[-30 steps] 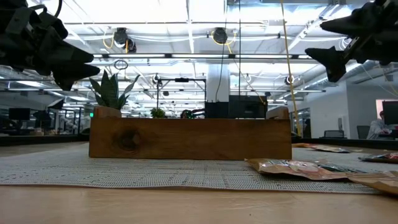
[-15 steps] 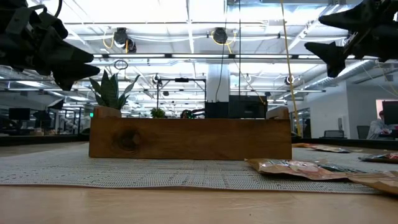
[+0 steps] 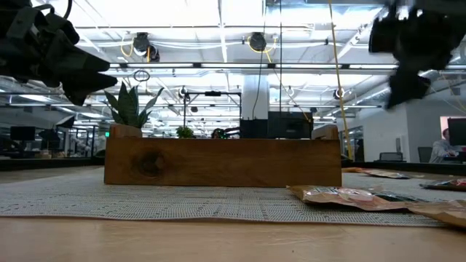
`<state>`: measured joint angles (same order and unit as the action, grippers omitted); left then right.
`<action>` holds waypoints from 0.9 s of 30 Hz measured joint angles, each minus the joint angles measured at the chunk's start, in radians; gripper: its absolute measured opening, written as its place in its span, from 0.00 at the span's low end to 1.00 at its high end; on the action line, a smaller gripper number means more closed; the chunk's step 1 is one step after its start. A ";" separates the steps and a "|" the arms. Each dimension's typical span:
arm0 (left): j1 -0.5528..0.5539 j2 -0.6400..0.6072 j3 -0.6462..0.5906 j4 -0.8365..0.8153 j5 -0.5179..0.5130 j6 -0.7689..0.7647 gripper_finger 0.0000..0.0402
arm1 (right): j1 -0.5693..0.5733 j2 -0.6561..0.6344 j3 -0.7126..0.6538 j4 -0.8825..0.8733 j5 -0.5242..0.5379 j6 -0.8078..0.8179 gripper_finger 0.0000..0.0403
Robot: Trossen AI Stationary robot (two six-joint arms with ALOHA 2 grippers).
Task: Pick & Place Tea
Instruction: Put the brown tea bag into the right compartment of the wood organizer
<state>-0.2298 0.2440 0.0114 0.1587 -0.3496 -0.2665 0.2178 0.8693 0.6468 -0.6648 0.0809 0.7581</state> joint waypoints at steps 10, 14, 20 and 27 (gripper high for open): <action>0.000 0.000 0.000 0.002 0.000 0.000 0.51 | 0.126 0.327 0.036 -0.031 -0.188 0.254 0.69; 0.000 0.000 0.000 0.002 0.000 0.000 0.51 | 0.169 0.344 -0.001 0.051 -0.186 0.320 0.69; 0.000 0.000 0.000 0.002 0.000 0.000 0.51 | 0.232 0.343 -0.103 0.256 -0.185 0.467 0.69; 0.000 0.000 0.000 0.002 0.000 0.000 0.51 | 0.284 0.341 -0.167 0.392 -0.169 0.562 0.69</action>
<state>-0.2296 0.2440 0.0115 0.1605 -0.3492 -0.2665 0.5014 1.2098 0.4793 -0.2730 -0.0883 1.3205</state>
